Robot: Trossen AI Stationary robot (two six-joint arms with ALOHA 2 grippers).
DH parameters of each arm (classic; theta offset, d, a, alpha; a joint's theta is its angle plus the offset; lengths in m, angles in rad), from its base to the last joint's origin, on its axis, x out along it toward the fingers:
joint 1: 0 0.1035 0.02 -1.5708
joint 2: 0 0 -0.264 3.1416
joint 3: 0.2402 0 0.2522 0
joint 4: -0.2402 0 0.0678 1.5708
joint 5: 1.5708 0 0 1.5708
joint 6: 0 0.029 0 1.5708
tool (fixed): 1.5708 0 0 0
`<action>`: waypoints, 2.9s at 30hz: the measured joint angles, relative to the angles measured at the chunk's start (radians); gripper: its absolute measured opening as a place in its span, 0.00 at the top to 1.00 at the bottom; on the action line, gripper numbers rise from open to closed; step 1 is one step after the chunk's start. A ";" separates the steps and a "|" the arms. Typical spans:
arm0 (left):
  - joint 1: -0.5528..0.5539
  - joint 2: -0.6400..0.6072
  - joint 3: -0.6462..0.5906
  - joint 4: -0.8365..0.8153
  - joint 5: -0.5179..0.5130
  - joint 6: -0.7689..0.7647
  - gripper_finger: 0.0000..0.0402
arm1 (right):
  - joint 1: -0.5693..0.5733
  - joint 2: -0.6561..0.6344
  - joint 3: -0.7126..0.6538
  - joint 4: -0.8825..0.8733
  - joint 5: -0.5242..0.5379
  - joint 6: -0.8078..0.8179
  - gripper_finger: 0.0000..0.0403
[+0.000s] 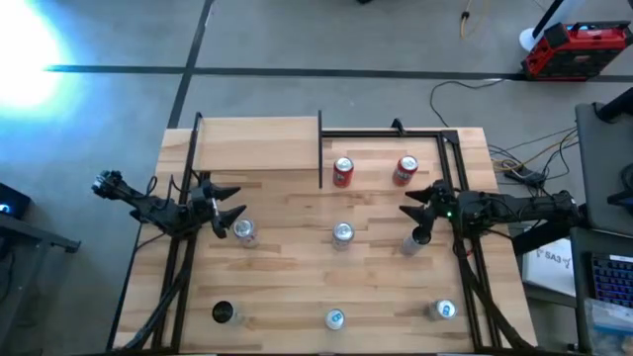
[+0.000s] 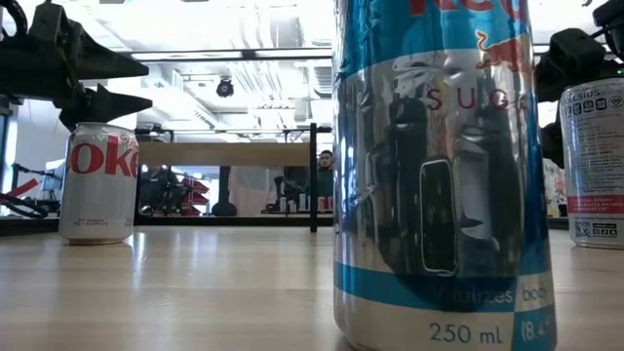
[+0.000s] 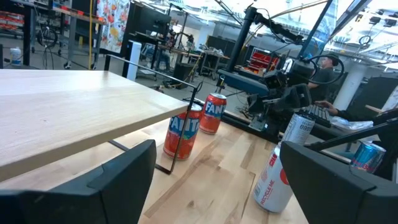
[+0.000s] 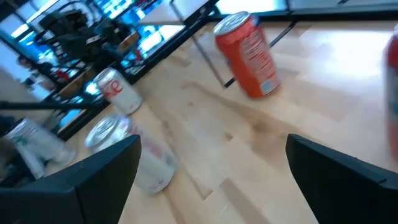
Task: Place canned beverage on shelf
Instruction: Move the right orange soda can to the center of the table
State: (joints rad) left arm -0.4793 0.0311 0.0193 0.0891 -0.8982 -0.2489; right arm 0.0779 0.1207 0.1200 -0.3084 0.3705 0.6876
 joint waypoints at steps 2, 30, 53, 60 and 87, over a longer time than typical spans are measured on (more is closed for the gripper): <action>0.000 0.000 0.000 0.000 0.000 0.000 0.19 | 0.000 0.000 0.000 0.000 0.005 0.000 0.05; 0.000 0.000 0.000 0.000 0.000 0.000 0.19 | -0.026 0.323 0.323 -0.360 0.132 0.369 0.05; 0.000 0.001 0.000 -0.001 0.000 0.000 0.19 | -0.297 0.998 0.891 -0.778 -0.187 0.788 0.05; 0.000 0.002 0.000 -0.001 0.000 0.000 0.19 | -0.386 1.023 0.949 -0.863 -0.233 0.793 0.05; 0.000 0.002 0.000 -0.001 0.000 0.000 0.19 | -0.802 1.253 0.955 -0.819 -0.551 0.517 0.05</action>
State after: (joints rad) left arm -0.4797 0.0330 0.0196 0.0883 -0.8982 -0.2489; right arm -0.7244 1.3740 1.0752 -1.1278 -0.1809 1.2047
